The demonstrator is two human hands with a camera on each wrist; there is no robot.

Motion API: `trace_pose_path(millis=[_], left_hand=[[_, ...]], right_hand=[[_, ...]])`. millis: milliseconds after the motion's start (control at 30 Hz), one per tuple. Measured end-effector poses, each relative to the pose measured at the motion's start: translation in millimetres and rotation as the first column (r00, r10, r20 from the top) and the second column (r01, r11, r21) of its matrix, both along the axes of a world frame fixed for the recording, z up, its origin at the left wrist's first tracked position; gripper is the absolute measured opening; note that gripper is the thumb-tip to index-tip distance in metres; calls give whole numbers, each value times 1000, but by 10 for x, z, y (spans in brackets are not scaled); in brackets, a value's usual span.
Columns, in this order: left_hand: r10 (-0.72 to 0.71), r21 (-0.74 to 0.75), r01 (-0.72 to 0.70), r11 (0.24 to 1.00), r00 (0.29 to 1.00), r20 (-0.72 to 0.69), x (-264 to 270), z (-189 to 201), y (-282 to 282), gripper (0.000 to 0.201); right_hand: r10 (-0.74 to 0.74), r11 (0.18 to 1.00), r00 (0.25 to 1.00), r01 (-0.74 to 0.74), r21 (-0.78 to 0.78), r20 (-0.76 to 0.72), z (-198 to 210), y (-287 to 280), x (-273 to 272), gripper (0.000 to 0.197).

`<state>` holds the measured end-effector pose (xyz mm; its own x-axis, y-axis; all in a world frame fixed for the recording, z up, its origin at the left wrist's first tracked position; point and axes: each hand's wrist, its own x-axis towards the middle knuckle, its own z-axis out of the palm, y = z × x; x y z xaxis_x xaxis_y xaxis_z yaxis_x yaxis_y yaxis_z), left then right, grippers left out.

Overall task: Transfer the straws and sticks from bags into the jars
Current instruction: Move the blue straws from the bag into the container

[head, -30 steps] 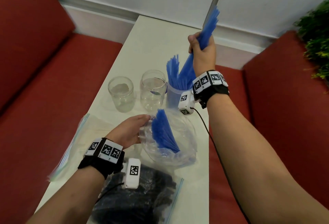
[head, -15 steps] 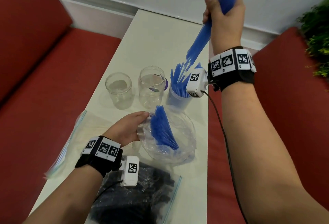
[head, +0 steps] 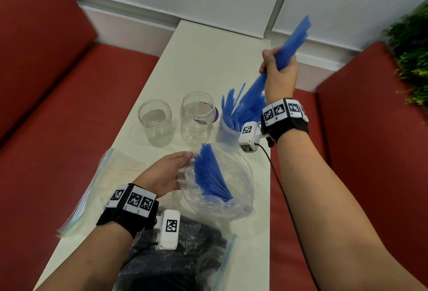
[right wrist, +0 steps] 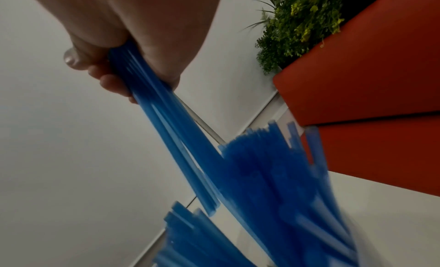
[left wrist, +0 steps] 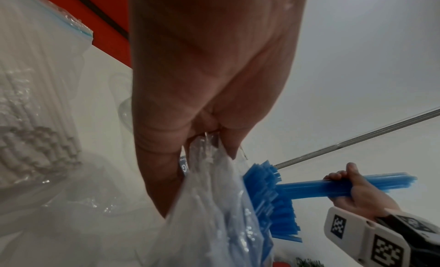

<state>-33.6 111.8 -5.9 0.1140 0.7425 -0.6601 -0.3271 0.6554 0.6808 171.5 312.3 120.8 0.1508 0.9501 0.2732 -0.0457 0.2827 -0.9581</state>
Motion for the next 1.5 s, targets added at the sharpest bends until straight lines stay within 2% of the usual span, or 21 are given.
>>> trace_pose_path(millis=[133, 333, 467, 633, 867, 933, 1033, 1133, 1233, 1333, 1433, 1467, 1500], left_hand=[[-4, -5, 4, 1000, 1000, -12, 20, 8, -6, 28], [-3, -6, 3, 1000, 1000, -4, -5, 3, -14, 28], [-2, -1, 2, 1000, 1000, -2, -5, -12, -20, 28], [-7, 5, 7, 1000, 1000, 4, -16, -46, -27, 27], [-11, -6, 11, 1000, 1000, 2, -19, -44, -25, 28], [-13, -4, 13, 1000, 1000, 2, -13, -36, -21, 28], [-8, 5, 8, 1000, 1000, 12, -11, -51, -10, 28], [-14, 3, 14, 1000, 1000, 2, -17, -79, -4, 28], [-16, -2, 15, 1000, 1000, -5, -13, -84, -5, 28], [-18, 1, 18, 1000, 1000, 7, -9, -63, -2, 28], [-21, 3, 21, 1000, 999, 31, -9, -49, -2, 27], [-23, 5, 23, 1000, 999, 32, -7, -47, -1, 27], [-21, 4, 21, 1000, 999, 27, -3, -44, 1, 27]], right_hand=[[50, 996, 995, -44, -76, 84, -111, -43, -4, 13], [98, 994, 995, -98, 43, -7, 259, 26, -29, 15], [155, 988, 986, -155, -11, 61, 231, 38, -73, 15], [96, 992, 993, -89, -91, 72, -65, 2, -35, 13], [-30, 998, 996, 26, -53, -85, 156, 237, 50, 13], [-51, 997, 996, 46, -59, -80, 154, 280, 51, 13], [-24, 994, 1000, 24, -105, -3, 2, 239, 23, 13], [62, 982, 995, -48, -183, 74, -252, 94, -6, 13], [162, 968, 958, -107, -227, 237, -379, -43, -24, 17], [172, 984, 943, -149, -100, 284, -228, -68, -35, 30], [44, 992, 948, -79, 102, 315, -42, -93, -58, 40], [-33, 983, 916, -42, 176, 400, -43, -114, -83, 40], [-107, 972, 836, -25, 234, 538, -82, -134, -114, 39]])
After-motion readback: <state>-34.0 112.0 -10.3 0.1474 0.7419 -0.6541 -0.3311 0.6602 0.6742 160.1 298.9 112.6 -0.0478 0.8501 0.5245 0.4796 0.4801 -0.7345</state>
